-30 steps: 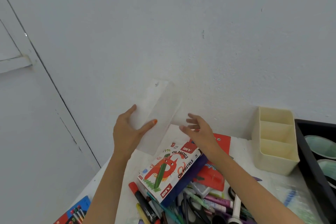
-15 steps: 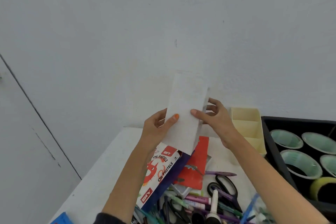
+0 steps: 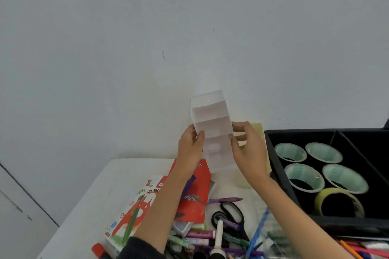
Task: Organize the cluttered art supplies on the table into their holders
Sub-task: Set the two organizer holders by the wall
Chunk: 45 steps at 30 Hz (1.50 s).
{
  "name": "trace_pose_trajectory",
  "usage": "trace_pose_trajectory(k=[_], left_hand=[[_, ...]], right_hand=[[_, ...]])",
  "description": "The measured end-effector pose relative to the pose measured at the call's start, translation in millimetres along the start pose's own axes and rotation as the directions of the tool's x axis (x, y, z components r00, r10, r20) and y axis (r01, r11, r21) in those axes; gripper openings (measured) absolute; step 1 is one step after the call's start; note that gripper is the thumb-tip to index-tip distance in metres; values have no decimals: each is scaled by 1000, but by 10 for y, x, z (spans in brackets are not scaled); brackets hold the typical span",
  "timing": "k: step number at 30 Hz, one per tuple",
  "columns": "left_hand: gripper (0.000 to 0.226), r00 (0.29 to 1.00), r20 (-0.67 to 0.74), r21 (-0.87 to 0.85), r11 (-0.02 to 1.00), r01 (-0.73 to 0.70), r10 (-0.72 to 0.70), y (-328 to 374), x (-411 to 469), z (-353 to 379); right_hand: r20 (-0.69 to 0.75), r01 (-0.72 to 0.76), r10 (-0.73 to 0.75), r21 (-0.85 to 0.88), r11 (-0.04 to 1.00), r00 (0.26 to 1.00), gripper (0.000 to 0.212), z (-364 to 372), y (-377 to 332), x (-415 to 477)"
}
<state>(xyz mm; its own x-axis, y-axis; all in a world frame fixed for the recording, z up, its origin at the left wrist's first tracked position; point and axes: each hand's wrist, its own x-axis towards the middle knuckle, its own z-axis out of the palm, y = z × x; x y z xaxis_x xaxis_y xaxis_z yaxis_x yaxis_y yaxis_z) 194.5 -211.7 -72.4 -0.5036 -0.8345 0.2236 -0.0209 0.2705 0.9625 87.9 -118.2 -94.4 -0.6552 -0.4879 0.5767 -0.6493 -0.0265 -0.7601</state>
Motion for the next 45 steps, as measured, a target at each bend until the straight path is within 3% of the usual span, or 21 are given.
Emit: trace_pose_trajectory(k=[5,12,18,26,28,31,34,37,42,45], left_hand=[[22,998,-34,8,999,50,-50,-191,47,-40],[25,990,4,-75,987,141,-141,-398,128,-94],[27,985,52,-139,975,173,-167,-611,136,-67],[35,989,150,-134,991,17,3,-690,113,20],[39,966,256,-34,998,46,-35,-742,37,73],[74,909,403,224,974,14,-106,-962,-70,170],[87,908,411,463,876,-134,-78,-1227,-75,237],[81,920,358,629,769,-114,-156,-1316,-65,228],[69,929,303,700,711,-65,-214,-1342,28,150],[66,938,321,615,782,-102,-130,-1320,40,131]], right_hand=[[43,169,-164,-152,974,985,32,109,83,-76],[81,338,-333,-389,857,939,40,308,167,-38],[128,291,-261,-441,849,957,41,421,270,41],[66,55,-37,-305,951,997,18,394,406,80],[1,-15,16,-287,958,1000,11,371,475,21],[-92,-115,95,-248,962,991,12,362,537,-22],[-110,-126,102,-238,963,989,14,366,529,-43],[-113,-126,100,-248,961,989,14,367,521,-56],[-121,-124,97,-240,963,988,15,376,563,-32],[-141,-125,87,-293,948,986,13,388,593,-23]])
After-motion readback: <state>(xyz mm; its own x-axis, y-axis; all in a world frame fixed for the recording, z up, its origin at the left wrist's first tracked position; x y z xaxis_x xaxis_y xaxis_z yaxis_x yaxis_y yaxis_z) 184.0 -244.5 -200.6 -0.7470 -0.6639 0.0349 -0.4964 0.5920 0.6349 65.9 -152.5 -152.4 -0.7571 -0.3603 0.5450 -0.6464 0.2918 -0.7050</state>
